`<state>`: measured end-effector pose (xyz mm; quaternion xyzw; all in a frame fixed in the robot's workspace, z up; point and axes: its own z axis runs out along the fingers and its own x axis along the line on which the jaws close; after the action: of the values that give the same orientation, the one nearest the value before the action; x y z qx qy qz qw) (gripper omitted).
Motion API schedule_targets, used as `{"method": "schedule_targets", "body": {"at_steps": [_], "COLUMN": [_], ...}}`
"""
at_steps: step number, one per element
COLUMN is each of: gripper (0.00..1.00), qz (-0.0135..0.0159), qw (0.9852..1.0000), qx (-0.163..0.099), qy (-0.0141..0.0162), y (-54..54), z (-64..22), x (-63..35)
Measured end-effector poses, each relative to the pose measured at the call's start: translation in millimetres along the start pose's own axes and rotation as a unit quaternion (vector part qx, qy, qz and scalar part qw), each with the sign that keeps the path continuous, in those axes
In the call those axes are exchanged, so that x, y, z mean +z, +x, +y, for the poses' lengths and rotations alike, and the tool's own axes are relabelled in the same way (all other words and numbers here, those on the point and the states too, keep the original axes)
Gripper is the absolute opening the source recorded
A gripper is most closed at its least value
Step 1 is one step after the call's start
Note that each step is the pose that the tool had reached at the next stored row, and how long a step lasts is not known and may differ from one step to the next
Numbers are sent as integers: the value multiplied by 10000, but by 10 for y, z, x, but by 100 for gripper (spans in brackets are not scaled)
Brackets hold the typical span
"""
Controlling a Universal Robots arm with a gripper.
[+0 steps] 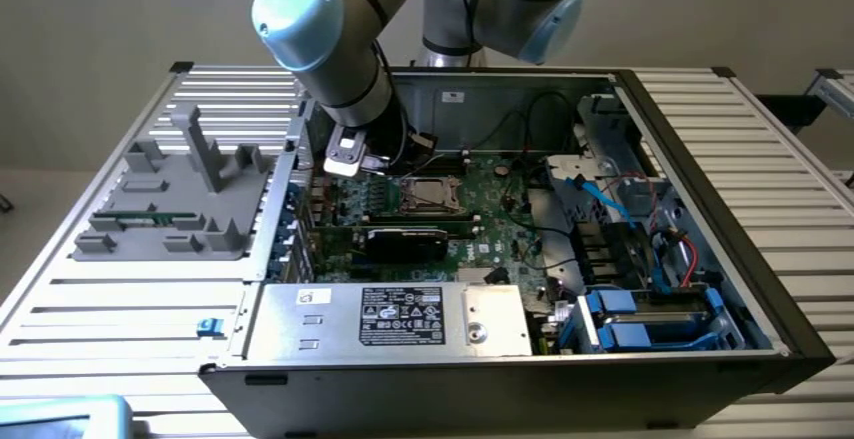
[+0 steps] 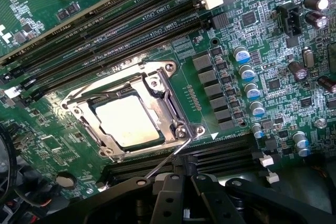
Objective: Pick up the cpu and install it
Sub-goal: 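Install the first cpu locking lever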
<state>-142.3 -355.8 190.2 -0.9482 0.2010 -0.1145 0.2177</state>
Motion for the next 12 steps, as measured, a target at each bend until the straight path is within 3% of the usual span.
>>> {"method": "schedule_targets", "body": {"at_steps": [7,12], "gripper": [11,11], "qz": [-18,13], "qw": [10000,10000], "qx": [-54,-76], "qy": [-7,2], "y": [0,0], "z": [0,0], "x": [0,0]}}
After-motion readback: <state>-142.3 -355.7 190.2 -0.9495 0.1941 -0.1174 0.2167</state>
